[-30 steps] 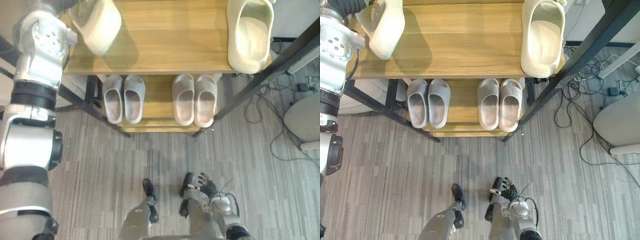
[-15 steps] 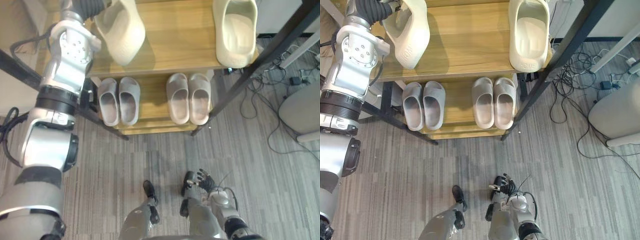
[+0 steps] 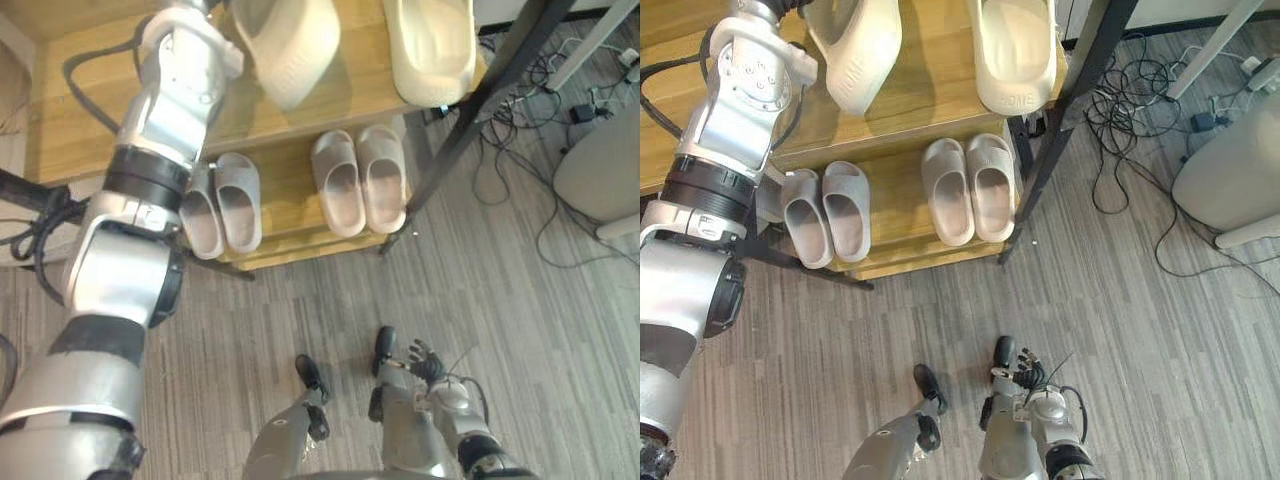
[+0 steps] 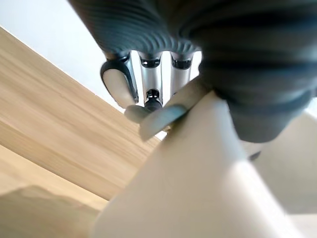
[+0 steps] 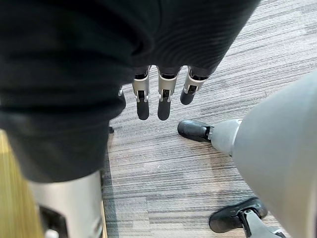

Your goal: Organize the slippers on the shoe rack

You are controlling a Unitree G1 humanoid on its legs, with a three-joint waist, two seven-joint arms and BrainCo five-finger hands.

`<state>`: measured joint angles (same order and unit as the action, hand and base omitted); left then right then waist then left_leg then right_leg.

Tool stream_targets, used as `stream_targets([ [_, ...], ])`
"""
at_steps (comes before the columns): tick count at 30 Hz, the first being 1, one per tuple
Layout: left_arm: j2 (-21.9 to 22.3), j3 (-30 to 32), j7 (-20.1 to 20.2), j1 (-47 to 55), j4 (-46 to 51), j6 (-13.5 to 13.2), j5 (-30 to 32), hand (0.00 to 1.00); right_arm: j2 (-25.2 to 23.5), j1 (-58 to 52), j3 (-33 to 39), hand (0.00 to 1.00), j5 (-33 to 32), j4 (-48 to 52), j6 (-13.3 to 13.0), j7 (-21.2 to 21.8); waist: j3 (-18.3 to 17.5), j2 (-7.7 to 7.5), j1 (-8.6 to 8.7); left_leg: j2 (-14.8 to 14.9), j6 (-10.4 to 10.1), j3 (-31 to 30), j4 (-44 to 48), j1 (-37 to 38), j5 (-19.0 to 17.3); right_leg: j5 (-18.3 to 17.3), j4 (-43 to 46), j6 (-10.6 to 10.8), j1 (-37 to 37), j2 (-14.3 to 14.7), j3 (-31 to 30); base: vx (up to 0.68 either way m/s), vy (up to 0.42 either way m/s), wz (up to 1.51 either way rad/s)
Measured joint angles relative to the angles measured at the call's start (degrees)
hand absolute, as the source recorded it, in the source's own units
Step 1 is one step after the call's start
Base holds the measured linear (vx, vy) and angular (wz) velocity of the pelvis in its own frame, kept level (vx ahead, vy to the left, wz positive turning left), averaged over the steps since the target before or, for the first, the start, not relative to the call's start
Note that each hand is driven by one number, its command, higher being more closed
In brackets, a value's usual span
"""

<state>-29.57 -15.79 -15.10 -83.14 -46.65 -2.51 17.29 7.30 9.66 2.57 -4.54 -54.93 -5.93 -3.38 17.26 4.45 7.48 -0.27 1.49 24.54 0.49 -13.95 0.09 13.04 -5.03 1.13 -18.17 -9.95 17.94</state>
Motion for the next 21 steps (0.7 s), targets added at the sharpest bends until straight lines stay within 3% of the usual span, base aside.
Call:
stream_targets([
  [4,-0.11,0.10,-0.94,-1.49,-2.62,0.12,-1.13,1.00,-0.02,0.11,1.73,0.00,-0.06,0.05,0.01,-0.09,0.33,0.59,0.08,-0.19,0.26,1.59,0.71,-0.15,-0.77,0.48,0.00,0.28,-0.74,-0.26,-1.66,-0.02,0.070,-0.18],
  [5,-0.15,0.11,-1.01,-1.81,-2.89,0.18,-1.19,0.00,0.00,0.21,1.76,0.00,-0.06,0.08,-0.01,-0.12,0.33,0.59,0.09,-0.27,0.23,1.96,0.75,-0.23,-0.91,0.64,0.00,0.29,-1.08,-0.30,-2.22,-0.01,0.065,-0.25],
  [12,0.33,0.10,-1.47,-4.37,-4.00,0.27,-1.64,0.00,-0.53,0.24,2.01,0.00,-0.17,0.29,-0.09,-0.69,0.35,0.64,0.81,-0.24,0.56,3.12,2.76,-2.07,-1.97,1.23,0.01,0.43,-2.77,-0.64,-3.52,0.00,0.054,-0.09],
  [21,6.07,0.11,-2.30,-4.96,-4.10,0.45,-3.32,0.00,-0.54,-1.87,2.51,0.00,-0.22,2.20,-0.35,-1.15,0.35,0.64,0.93,-0.57,0.84,2.60,2.92,-2.03,-2.15,1.33,0.01,0.58,-2.28,-1.03,-3.05,0.03,0.053,0.03],
])
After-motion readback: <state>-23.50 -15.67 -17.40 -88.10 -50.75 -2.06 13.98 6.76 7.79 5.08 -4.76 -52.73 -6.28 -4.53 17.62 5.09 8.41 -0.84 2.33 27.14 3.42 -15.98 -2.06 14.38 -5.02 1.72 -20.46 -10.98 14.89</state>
